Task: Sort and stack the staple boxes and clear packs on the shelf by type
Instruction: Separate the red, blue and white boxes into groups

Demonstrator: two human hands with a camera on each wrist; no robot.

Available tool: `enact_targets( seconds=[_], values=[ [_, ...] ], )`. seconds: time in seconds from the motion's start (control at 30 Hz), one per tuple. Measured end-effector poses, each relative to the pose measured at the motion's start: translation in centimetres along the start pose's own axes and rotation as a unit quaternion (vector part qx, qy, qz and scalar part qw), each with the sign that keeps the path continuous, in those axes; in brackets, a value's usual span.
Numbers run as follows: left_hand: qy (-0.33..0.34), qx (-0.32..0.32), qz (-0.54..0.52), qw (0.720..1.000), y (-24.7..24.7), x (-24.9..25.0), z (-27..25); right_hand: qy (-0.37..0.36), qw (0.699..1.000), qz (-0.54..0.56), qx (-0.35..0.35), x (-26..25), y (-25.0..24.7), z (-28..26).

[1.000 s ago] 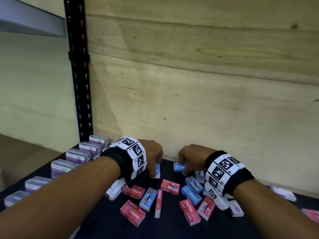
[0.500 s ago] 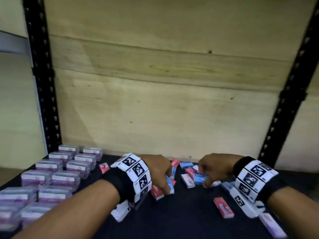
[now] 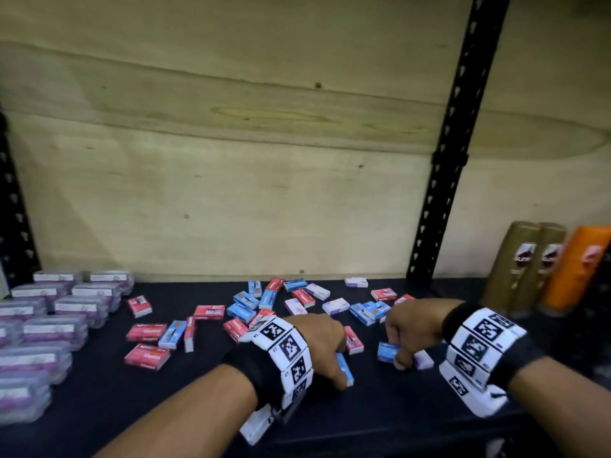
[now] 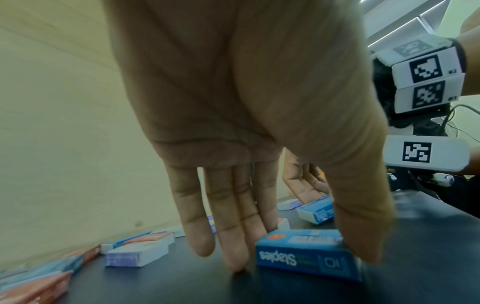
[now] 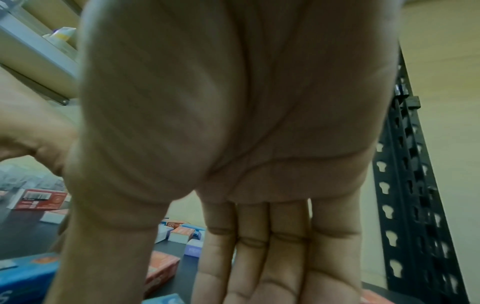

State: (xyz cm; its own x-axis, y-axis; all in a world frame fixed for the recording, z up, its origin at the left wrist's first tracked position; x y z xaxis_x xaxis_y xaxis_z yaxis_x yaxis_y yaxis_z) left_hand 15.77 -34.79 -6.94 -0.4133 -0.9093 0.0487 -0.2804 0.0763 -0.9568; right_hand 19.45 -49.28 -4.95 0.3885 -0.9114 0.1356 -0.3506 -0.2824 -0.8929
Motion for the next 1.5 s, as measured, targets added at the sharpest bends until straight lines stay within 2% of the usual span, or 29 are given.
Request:
enact_targets(
  seconds=[0.23, 0.37, 0.53, 0.7, 0.83, 1.03, 1.5],
  values=[
    [0.027, 0.004, -0.035, 0.999, -0.3, 0.3, -0.8, -0.017, 1.000, 0.013, -0.010, -0.8, 0.8, -0.1],
    [0.007, 0.004, -0.048, 0.999, -0.6, -1.7, -2.0, -0.010, 0.999, 0.044, 0.020, -0.9, -0.9, 0.0],
    [-0.053, 0.046, -0.064, 0.995, -2.1, -7.4, -5.3, -0.063, 0.994, 0.064, 0.063, -4.4, -4.7, 0.9],
    [-0.146, 0.097, -0.038, 0.984, -3.2, -14.4, -10.1, -0.129, 0.985, 0.066, 0.092, -10.7, -7.4, 3.0],
    [-0.217, 0.112, -0.030, 0.969, -2.8, -19.1, -13.6, -0.176, 0.978, 0.052, 0.103, -15.6, -8.9, 5.2],
    [-0.248, 0.066, -0.027, 0.966, -0.8, -22.2, -14.8, -0.196, 0.975, 0.015, 0.106, -19.5, -10.1, 7.8],
    [-0.216, -0.032, -0.028, 0.976, -0.2, -23.8, -11.1, -0.250, 0.962, -0.107, -0.017, -23.3, -10.1, 11.3]
  ],
)
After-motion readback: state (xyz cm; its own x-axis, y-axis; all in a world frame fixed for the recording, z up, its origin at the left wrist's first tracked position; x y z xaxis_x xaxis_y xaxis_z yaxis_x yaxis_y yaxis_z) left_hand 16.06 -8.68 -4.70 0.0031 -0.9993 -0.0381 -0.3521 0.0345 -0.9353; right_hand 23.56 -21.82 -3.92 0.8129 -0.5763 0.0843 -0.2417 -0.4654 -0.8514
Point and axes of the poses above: each hand's wrist, its own z-axis towards the middle knuckle, its own y-axis out of the palm, x = y × z, the point moved 7 cm from there along z, towards the middle knuckle, and after that the axes turned 2 degrees about -y, right-handed, at the moved point
